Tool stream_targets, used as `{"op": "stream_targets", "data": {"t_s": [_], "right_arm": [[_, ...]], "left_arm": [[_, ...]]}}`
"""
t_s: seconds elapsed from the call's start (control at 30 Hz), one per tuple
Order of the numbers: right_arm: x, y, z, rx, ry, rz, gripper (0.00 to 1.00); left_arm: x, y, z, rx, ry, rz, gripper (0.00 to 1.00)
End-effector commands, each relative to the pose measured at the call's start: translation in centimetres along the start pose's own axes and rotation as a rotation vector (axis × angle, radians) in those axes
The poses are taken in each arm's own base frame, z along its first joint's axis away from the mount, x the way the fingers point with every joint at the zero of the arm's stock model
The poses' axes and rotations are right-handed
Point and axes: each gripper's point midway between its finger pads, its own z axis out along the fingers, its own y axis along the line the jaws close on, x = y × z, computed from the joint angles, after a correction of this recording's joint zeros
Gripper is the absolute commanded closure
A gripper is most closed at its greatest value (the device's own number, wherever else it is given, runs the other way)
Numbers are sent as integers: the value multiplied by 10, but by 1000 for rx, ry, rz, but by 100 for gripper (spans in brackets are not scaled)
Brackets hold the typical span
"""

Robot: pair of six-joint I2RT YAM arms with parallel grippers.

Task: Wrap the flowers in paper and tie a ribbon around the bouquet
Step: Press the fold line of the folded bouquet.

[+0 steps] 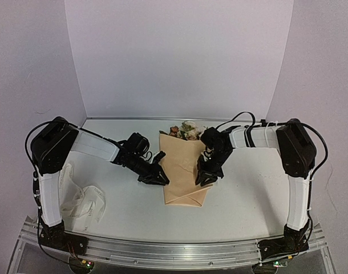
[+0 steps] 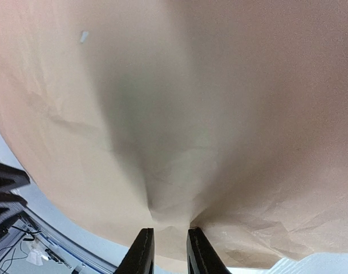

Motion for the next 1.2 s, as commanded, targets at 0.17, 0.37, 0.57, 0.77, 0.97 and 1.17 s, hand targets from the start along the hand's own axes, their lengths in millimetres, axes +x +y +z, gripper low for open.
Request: {"op": "stream_targets", "data": {"t_s": [0.17, 0.37, 0.57, 0.77, 0.97, 1.17], "right_arm": [[8, 29, -22, 21, -24, -137, 73], [29, 44, -10, 39, 9, -222, 73], [39, 36, 14, 86, 58, -235, 73], [44, 21, 31, 129, 93, -225, 73], [45, 16, 39, 142, 112, -219, 73], [46, 13, 41, 148, 121, -217, 73]], "left_arm": [[-19, 1, 8, 53, -21, -24, 77], [-21, 1, 7, 55, -26, -39, 77], [-24, -2, 6, 65, -35, -48, 77], [-46, -2, 5, 73, -74, -67, 77], [-75, 17, 2, 57, -125, -124, 77], [-108, 42, -7, 79, -194, -175, 77]]}}
